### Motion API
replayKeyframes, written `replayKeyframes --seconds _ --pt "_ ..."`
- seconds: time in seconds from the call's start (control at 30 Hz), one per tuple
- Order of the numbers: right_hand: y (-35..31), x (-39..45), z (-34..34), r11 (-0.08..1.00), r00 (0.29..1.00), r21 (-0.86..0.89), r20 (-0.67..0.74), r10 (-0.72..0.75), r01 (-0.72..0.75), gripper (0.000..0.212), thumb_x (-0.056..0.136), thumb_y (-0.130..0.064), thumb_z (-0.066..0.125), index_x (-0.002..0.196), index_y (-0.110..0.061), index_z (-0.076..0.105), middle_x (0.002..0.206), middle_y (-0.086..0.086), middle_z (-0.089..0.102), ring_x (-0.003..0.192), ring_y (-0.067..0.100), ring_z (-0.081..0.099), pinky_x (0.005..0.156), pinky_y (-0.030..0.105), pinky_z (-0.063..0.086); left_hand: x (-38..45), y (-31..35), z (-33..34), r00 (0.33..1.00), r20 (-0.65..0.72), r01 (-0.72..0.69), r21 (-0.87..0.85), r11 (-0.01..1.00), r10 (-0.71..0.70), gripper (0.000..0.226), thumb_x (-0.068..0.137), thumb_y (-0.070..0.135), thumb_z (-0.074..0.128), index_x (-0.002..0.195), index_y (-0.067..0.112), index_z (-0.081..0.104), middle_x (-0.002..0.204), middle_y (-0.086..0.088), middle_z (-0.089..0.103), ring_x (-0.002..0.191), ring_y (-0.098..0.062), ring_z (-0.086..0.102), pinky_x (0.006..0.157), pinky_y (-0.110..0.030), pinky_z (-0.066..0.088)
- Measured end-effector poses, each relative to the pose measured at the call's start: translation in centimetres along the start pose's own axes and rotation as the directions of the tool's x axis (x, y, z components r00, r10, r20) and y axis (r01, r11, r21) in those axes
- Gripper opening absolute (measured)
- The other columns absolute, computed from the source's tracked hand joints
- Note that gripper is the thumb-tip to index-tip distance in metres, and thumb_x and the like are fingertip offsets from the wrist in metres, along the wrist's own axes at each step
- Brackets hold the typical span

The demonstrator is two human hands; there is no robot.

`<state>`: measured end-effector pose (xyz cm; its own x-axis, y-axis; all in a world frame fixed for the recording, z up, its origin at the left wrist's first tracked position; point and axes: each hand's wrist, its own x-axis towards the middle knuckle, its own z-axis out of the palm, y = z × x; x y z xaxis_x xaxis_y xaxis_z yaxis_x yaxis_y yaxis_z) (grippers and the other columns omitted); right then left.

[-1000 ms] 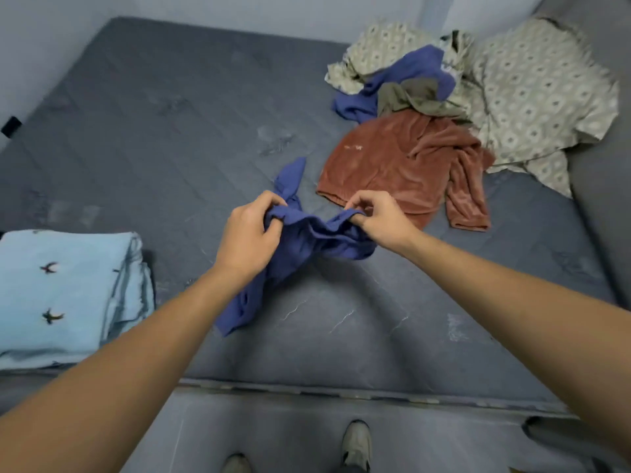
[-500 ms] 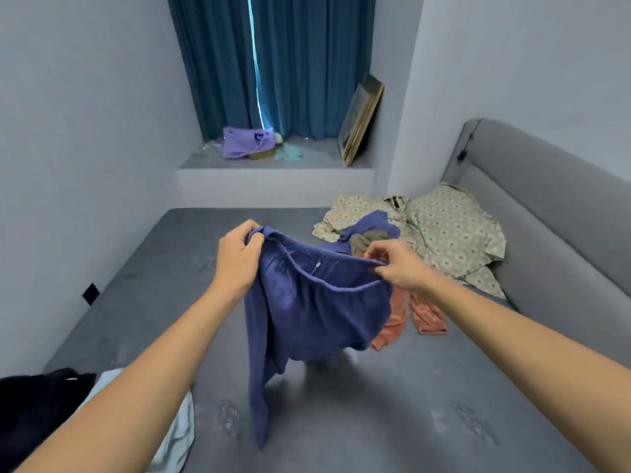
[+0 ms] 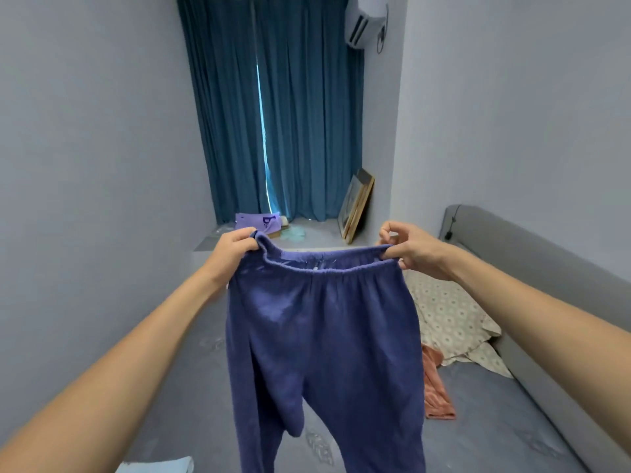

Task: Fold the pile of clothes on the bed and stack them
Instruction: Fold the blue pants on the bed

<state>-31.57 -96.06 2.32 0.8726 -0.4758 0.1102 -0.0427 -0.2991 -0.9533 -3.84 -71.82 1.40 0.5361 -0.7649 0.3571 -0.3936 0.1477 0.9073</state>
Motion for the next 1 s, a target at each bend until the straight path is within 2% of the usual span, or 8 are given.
replayKeyframes --seconds 0.23,0.3,0.4,0.6,0.7,0.8,0.9,1.0 --pt "-3.8 0.0 -0.5 0.999 0.996 0.041 0.088 -0.022 0.018 0.034 0.079 0.013 0.049 0.088 -0.02 0.054 0.08 0.004 0.056 0.059 0.01 0.045 0.047 0.017 0.038 -0.2 1.9 -2.0 0.993 0.113 -0.023 -0.156 0.988 0.041 0.055 0.082 0.034 0.074 0.094 -0.015 0.051 0.089 -0.012 0.051 0.085 -0.023 0.045 0.07 -0.035 0.037" --pt "-4.2 0.2 -0.4 0.999 0.996 0.033 0.085 -0.034 0.031 0.037 0.083 0.015 0.047 0.091 -0.02 0.055 0.084 0.01 0.053 0.057 0.011 0.043 0.045 0.018 0.035 -0.2 1.9 -2.2 0.994 0.104 -0.03 -0.146 0.989 0.045 0.044 0.084 0.038 0.076 0.088 -0.003 0.059 0.087 -0.009 0.057 0.082 -0.019 0.051 0.071 -0.032 0.04" --pt "-4.7 0.3 -0.2 0.998 0.995 0.041 0.086 -0.046 0.043 0.042 0.086 0.019 0.044 0.09 -0.021 0.056 0.089 0.012 0.054 0.052 0.011 0.04 0.044 0.018 0.031 -0.1 1.9 -2.6 0.997 0.055 -0.04 -0.144 0.989 0.049 0.022 0.093 0.037 0.07 0.08 0.02 0.065 0.084 0.0 0.064 0.076 -0.012 0.056 0.069 -0.025 0.044" --pt "-4.0 1.2 -0.4 0.999 0.999 -0.035 0.038 -0.024 0.025 0.039 0.086 0.016 0.043 0.075 -0.015 0.064 0.082 0.008 0.056 0.062 0.014 0.036 0.048 0.022 0.02 -1.1 2.7 -2.9 0.998 -0.003 -0.057 -0.101 0.993 0.057 0.033 0.106 0.028 0.059 0.073 0.03 0.063 0.079 0.011 0.068 0.071 -0.004 0.061 0.065 -0.016 0.049" --pt "-3.9 1.6 -0.1 0.982 0.999 -0.185 0.033 -0.036 0.041 0.022 0.073 -0.002 0.048 0.067 -0.012 0.067 0.067 0.001 0.051 0.062 0.012 0.039 0.049 0.018 0.027 -1.1 3.1 -3.1 0.997 -0.012 -0.08 -0.091 0.993 0.079 0.019 0.104 0.02 0.063 0.087 0.028 0.06 0.089 -0.001 0.072 0.079 -0.014 0.066 0.074 -0.027 0.053" --pt "-4.2 1.8 0.0 0.971 0.998 -0.235 0.031 -0.045 0.051 0.019 0.074 -0.009 0.052 0.076 -0.01 0.071 0.072 0.005 0.051 0.066 0.014 0.039 0.051 0.021 0.028 -1.1 3.7 -3.8 0.988 0.06 -0.133 -0.099 0.986 0.139 0.017 0.102 0.011 0.06 0.113 0.024 0.061 0.109 -0.018 0.069 0.095 -0.026 0.068 0.087 -0.038 0.056" --pt "-4.3 2.1 -0.6 0.966 0.998 -0.254 0.06 -0.036 0.05 0.025 0.085 0.001 0.048 0.086 -0.002 0.073 0.085 0.011 0.058 0.08 0.024 0.044 0.064 0.029 0.037 -1.0 4.3 -4.7 0.985 0.108 -0.138 -0.003 0.99 0.137 0.035 0.104 0.002 0.052 0.12 0.024 0.073 0.113 -0.004 0.076 0.099 -0.016 0.072 0.087 -0.026 0.056" --pt "-4.8 1.8 -0.6 0.964 0.995 -0.26 0.101 -0.028 0.053 0.02 0.076 -0.004 0.049 0.071 -0.004 0.069 0.077 0.011 0.05 0.076 0.025 0.04 0.064 0.03 0.034 -1.0 4.9 -5.5 0.984 0.159 -0.083 0.055 0.995 0.073 0.029 0.101 0.0 0.055 0.105 0.016 0.078 0.11 -0.001 0.077 0.094 -0.011 0.07 0.08 -0.017 0.053"
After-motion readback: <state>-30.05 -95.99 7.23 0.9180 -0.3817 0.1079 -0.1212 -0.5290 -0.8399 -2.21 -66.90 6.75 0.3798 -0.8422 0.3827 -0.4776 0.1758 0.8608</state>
